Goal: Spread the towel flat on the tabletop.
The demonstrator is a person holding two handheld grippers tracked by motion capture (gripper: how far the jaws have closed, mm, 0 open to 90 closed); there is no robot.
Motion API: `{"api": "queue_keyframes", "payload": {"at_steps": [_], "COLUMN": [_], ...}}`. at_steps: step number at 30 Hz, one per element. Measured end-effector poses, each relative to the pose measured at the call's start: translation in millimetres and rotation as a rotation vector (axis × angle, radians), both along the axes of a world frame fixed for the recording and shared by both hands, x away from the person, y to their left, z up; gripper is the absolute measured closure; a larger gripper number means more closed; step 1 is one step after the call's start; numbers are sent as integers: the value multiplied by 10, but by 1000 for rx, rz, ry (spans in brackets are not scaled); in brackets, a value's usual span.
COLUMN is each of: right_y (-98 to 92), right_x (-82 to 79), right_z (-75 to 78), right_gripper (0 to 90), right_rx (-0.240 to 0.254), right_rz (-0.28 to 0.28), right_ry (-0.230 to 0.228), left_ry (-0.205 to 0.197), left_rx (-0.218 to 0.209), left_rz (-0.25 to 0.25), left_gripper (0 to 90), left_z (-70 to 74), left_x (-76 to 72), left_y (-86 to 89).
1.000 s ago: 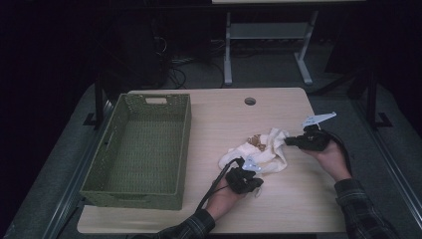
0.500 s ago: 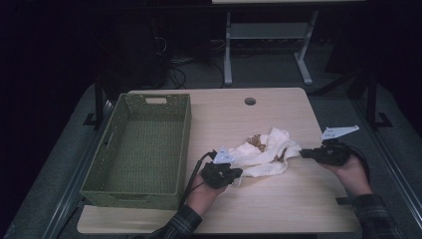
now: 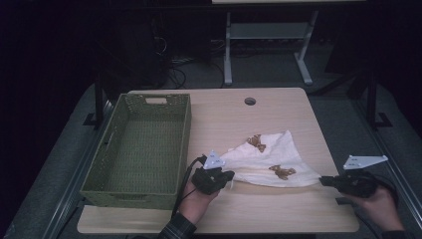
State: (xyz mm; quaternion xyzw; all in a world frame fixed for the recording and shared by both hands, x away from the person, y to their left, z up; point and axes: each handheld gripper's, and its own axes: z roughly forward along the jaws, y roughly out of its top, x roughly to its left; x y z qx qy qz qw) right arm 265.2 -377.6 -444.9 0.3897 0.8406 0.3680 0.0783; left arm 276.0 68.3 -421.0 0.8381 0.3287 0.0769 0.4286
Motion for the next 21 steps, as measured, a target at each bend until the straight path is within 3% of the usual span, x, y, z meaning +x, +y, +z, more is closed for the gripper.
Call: {"api": "queue_keyframes", "payload": {"at_steps": [3,8,10,11,14,18,21], "right_y": [-63,-24,-4,11,33,80,153], "right_x": [-125,-310,-357,-372,-355,-273,-179], "right_z": [-19,-109,-129,-132,-114,-60,-37], "right_gripper": [878,878,872,857,748,705,687], "right_rx": [15,11,11,11,15,14,2], "right_rz": [10,41,60,65,73,65,68], "right_ry": [-1,51,62,70,37,-5,-18], "left_ry": [21,36,40,38,30,13,-3], "left_rx": [7,47,42,45,31,24,42], "left_rz": [-5,-15,-13,-7,2,2,5], "left_gripper": [889,889,883,841,739,667,636], "left_z": [-13,-50,-65,-72,-74,-63,-61], "left_x": [-46,-180,-209,-213,-196,-138,-38], "left_y": [12,1,9,10,-2,-60,-117]}}
